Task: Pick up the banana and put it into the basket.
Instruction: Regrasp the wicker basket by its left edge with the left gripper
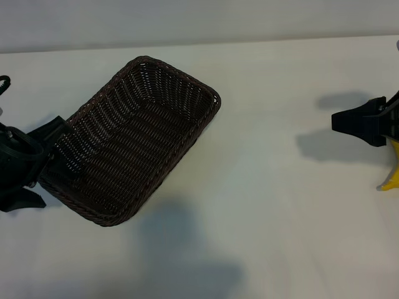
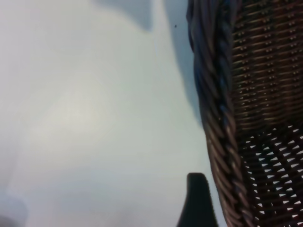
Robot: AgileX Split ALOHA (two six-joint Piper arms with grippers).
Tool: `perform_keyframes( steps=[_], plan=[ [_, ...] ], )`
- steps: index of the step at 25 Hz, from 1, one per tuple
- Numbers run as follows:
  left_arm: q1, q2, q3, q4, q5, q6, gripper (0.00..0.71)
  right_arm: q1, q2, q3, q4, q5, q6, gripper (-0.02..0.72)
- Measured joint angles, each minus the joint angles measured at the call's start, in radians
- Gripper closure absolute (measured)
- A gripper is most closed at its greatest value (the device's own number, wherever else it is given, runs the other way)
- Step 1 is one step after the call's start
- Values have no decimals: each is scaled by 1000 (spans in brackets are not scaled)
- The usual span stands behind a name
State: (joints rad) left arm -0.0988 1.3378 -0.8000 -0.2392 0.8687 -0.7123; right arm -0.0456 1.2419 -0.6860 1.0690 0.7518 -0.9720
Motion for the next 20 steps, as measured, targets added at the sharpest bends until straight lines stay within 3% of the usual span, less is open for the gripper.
perform_keyframes(
  steps=[12,20],
  plan=[
    [0,35,-2,22,41,-54,171,0,0,0,0,0,0,147],
    [0,138,-2,12,-40,-55,171,0,0,0,0,0,0,147]
  ],
)
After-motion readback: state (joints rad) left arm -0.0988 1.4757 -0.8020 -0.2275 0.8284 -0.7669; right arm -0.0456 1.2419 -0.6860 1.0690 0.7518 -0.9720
